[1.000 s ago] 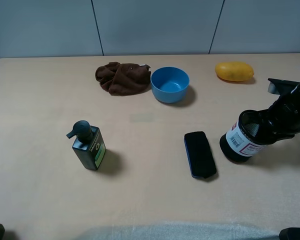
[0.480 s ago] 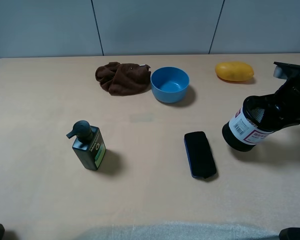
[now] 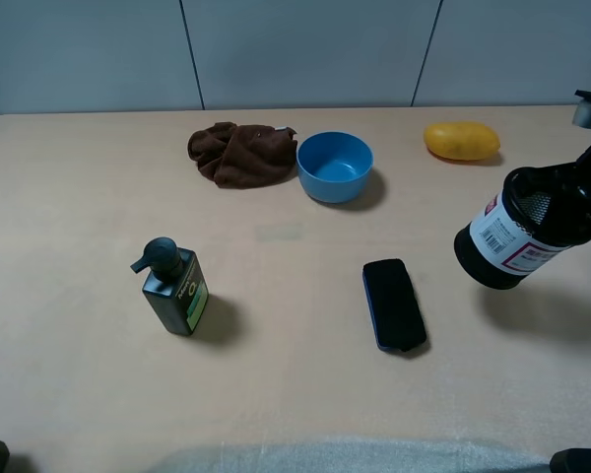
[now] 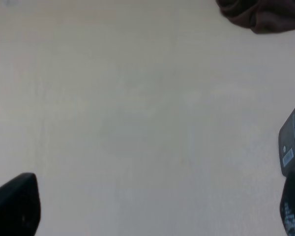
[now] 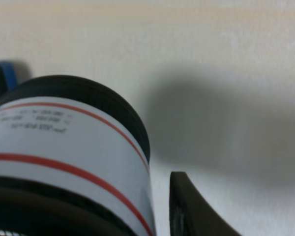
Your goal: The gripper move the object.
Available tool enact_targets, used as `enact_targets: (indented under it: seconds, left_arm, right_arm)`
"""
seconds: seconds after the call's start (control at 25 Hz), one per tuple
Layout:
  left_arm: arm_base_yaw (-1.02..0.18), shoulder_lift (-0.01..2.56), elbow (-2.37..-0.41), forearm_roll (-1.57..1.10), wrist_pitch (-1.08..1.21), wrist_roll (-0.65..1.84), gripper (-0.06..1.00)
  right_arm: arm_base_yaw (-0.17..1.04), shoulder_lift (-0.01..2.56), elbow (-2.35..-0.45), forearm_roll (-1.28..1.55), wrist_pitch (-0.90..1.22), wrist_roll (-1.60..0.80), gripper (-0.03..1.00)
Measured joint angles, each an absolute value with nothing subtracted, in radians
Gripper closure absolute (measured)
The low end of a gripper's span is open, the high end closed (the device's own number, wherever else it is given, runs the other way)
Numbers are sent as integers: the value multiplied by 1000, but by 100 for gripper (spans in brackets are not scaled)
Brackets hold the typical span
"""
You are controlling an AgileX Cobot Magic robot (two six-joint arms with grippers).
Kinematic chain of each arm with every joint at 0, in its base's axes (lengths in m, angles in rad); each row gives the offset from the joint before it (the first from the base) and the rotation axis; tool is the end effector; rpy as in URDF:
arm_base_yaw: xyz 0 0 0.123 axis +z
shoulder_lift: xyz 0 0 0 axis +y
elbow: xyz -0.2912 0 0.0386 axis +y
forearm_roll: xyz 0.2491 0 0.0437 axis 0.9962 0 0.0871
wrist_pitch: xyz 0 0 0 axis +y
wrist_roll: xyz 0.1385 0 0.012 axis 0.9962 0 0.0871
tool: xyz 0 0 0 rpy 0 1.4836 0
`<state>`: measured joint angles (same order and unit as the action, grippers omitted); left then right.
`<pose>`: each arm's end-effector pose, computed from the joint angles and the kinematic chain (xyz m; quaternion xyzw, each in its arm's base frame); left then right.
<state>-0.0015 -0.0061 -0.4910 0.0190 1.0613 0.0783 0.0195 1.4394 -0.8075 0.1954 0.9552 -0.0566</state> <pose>0.0301 0.0023 0.2531 0.0337 0.8534 0.0295 0.5193 0.2373 0.0267 0.1680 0.0156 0.9959 0.0809 0.0368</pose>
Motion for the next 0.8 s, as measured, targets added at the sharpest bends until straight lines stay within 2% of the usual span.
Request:
enact_targets:
  seconds: [0.64, 0.8]
  left_arm:
    - [-1, -6, -491, 19, 1061, 78, -5]
    - [-1, -6, -491, 19, 1061, 78, -5]
  right_arm:
    - [23, 1304, -808, 235, 1093, -46, 90]
    - [108, 1293, -808, 228, 1106, 0, 90]
